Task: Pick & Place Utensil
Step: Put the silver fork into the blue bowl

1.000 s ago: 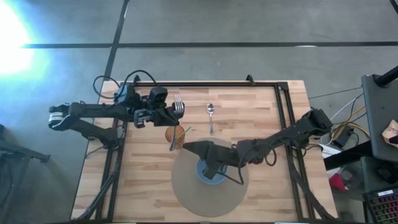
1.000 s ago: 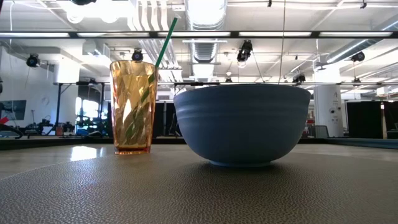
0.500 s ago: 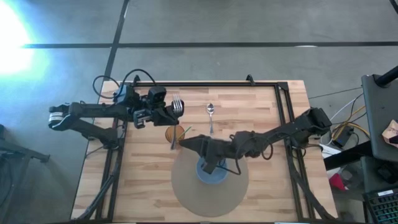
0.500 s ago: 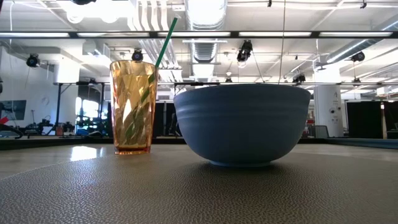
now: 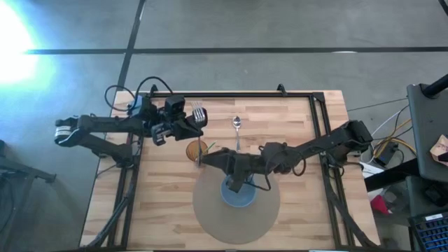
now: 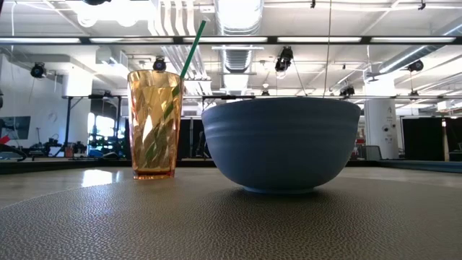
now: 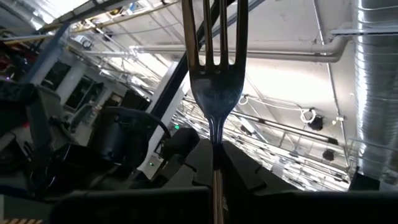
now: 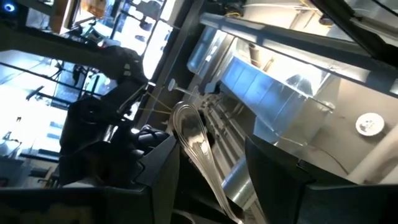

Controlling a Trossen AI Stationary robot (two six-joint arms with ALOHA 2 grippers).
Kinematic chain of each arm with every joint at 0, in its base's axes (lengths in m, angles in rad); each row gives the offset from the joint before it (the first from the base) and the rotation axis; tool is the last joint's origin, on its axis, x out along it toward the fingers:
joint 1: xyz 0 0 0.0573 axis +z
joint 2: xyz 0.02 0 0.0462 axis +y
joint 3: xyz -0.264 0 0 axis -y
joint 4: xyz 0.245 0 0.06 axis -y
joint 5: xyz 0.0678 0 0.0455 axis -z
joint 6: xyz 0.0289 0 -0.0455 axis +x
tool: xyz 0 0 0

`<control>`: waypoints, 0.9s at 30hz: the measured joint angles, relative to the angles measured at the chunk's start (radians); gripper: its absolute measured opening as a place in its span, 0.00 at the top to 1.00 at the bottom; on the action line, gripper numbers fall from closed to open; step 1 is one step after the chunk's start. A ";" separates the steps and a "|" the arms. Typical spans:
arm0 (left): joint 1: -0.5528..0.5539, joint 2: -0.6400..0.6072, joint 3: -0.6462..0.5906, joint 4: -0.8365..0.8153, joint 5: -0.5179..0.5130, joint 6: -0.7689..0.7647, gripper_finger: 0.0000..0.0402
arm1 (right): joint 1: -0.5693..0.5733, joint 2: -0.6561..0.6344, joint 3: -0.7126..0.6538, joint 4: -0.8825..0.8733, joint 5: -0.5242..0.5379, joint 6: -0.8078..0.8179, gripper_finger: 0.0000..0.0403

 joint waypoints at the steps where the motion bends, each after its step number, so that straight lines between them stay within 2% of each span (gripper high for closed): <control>1: 0.000 0.000 0.000 0.001 -0.002 0.006 0.97 | -0.002 0.000 0.000 0.001 -0.005 0.004 0.56; 10: 0.001 0.000 0.000 0.001 -0.032 0.082 0.97 | -0.020 0.000 0.000 0.045 -0.073 0.059 0.56; 15: 0.002 0.001 -0.001 -0.002 -0.035 0.104 0.97 | -0.031 0.000 0.000 0.058 -0.073 0.082 0.61; 21: 0.002 0.001 -0.002 -0.001 -0.034 0.103 0.97 | -0.032 0.000 0.000 0.058 -0.063 0.131 0.74; 27: 0.002 0.001 -0.004 -0.004 -0.033 0.102 0.97 | -0.031 0.000 0.000 0.066 -0.029 0.167 0.94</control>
